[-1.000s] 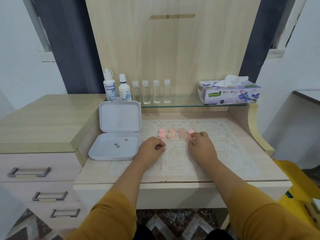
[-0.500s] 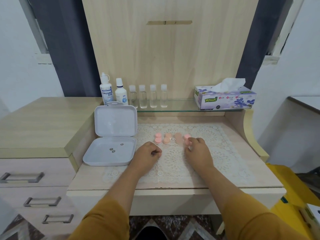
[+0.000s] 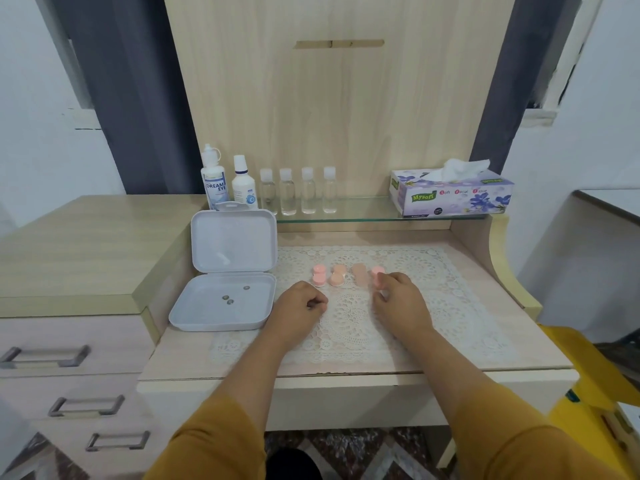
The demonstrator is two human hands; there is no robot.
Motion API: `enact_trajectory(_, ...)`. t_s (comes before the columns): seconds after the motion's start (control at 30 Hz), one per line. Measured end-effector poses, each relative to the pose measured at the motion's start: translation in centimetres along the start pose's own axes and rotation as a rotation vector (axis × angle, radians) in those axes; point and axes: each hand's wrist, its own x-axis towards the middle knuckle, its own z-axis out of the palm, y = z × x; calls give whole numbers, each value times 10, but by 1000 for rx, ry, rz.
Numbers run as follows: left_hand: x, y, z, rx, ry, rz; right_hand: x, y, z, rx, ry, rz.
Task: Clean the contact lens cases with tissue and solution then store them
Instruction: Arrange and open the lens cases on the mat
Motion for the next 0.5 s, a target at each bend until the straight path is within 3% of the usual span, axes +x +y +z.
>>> enact_trajectory(0.5, 0, 3, -1, 8, -21, -7, 1, 3, 4, -56, 12, -43)
